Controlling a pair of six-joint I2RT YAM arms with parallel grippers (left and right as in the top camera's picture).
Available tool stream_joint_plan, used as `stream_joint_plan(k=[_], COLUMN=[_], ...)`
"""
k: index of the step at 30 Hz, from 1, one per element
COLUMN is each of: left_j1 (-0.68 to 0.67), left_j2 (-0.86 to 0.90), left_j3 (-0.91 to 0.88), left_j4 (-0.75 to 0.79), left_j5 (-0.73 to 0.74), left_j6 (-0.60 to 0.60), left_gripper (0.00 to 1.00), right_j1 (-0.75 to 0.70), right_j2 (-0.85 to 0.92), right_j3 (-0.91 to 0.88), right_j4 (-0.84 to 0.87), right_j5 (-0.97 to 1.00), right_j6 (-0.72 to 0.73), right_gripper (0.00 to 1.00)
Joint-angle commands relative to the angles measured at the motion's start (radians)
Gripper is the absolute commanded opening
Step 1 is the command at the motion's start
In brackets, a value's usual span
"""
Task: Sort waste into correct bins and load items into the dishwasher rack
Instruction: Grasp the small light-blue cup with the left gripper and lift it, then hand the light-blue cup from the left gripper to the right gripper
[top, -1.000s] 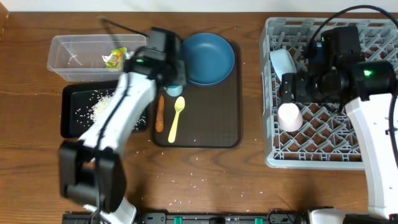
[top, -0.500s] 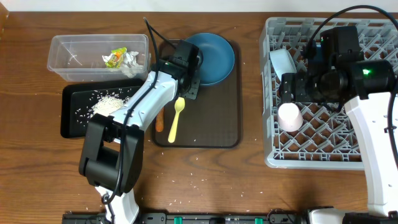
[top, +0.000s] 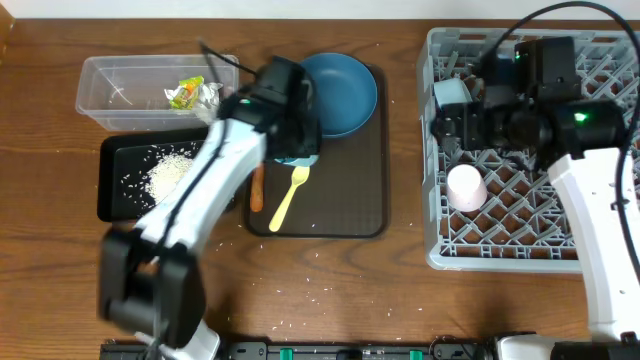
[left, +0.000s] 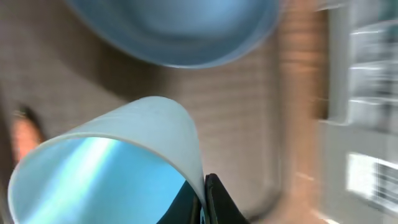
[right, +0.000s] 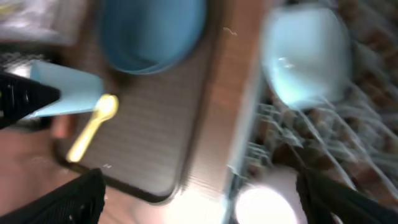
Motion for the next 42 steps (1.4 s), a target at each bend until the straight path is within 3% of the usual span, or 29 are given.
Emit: stream_joint_plan(k=[1,5,8,14,19,30,39,41,42], left_j1=[0.084,0.2,0.262,0.27,0.269,0.253,0.243,0.243,0.243], left_j2=[-0.106,-0.169,-0.177,-0.175,-0.175,-0.175,-0.175,-0.175,-0.175], left_j3=[0.034,0.034,0.033,0.033,0.033,0.033,0.033,0.032,0.032], left_j4=[-0.015,-0.011,-0.011,0.016,0.027,0.027,0.027,0.027,0.027], left_j5=[0.316,0.592,0.759,0.917,0.954,1.017,1.035,1.035,1.035], left_j6=[-0.029,-0.035,-0.08,-0.146,-0.167,-0.18,-0.179,-0.179,-0.179], left_gripper=[0.06,0.06,0.06,0.07,0.06,0.06,0.06,0.14,0.22], right_j1=[0.02,0.02,0.04,0.116,0.178,0.246,0.254,0.254,0.254], right_j2=[0.006,0.006,0.006,0.006,0.006,0.015,0.02,0.02,0.02], right_j3=[-0.08,-0.169,-0.231,-0.336,-0.37,-0.37,-0.37,-0.37,-0.37], right_j4=[0.095,0.291,0.457,0.741,0.883,0.981,1.008,1.008,1.009], right_j5=[-0.344,-0.581,-0.72,-0.734,-0.733,-0.693,-0.705,-0.713,-0.717], right_j6=[-0.111,-0.116,-0.116,0.013,0.06,0.065,0.087,0.087,0.087], right_gripper=[0.99,0.97,0.89,0.87,0.86,0.82,0.65,0.62,0.62])
